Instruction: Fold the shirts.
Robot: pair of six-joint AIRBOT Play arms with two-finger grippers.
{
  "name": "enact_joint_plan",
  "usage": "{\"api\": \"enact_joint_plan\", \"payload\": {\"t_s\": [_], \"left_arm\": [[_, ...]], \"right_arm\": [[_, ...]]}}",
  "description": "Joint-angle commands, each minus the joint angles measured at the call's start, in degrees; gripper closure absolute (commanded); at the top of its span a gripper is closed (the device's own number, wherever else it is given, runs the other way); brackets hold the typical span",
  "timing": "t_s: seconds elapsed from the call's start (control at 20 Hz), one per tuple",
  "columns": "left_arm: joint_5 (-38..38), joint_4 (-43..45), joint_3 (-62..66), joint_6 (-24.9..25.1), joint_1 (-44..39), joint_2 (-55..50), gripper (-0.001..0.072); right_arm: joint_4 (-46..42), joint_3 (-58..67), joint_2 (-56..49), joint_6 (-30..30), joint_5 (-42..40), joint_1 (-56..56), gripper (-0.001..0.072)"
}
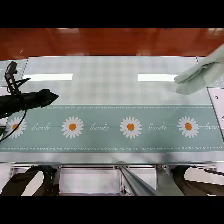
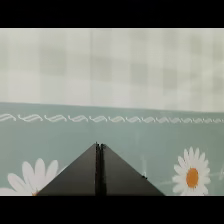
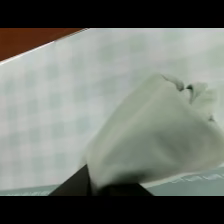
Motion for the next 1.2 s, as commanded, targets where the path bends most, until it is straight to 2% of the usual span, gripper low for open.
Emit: {"api": "enact_joint_plan", "payload": {"t_s": [0.0,0.1,0.2,0.45,0.6,0.8,0.9,1.0,1.05,1.15], "left_arm": [[3.0,-0.4,0.2,0.0,1.7,0.0,0.0692],[3.8,-0.4,0.2,0.0,2.3,0.0,0.0692],[4.9,-0.4,0.2,0.1,2.5,0.0,0.0692],[9.1,-0.4,1.3,0.2,2.9,0.0,0.0692],[10.4,-0.5,1.8,0.2,2.9,0.0,0.0692],[10.5,-0.4,1.8,0.2,2.8,0.0,0.0692],[10.5,-0.4,1.8,0.3,2.8,0.0,0.0692],[11.0,-0.4,1.8,0.3,2.8,0.0,0.0692],[11.5,-0.4,1.8,0.3,2.8,0.0,0.0692],[12.8,-0.4,1.8,0.9,2.8,-0.2,0.0692]], "right_arm": [[2.3,-0.3,0.4,0.4,3.7,-11.3,0.0688],[1.7,-2.5,0.4,0.9,6.3,-15.6,0.0688],[-4.5,-4.9,0.5,2.9,9.4,-18.8,0.0688],[-19.5,-12.5,5.8,2.2,10.9,-28.2,0.0688],[-28.8,-24.1,12.2,2.8,10.9,-36.0,0.0686],[-30.2,-40.6,19.6,4.3,11.0,-45.4,0.0685],[-34.6,-45.7,22.0,4.3,11.1,-46.0,0.0675],[-39.7,-48.4,23.3,4.5,11.3,-46.1,0.0419],[-41.7,-48.6,23.3,4.5,11.3,-46.0,0.0321],[-41.9,-48.6,23.3,4.2,11.3,-45.8,0.0298]]}}
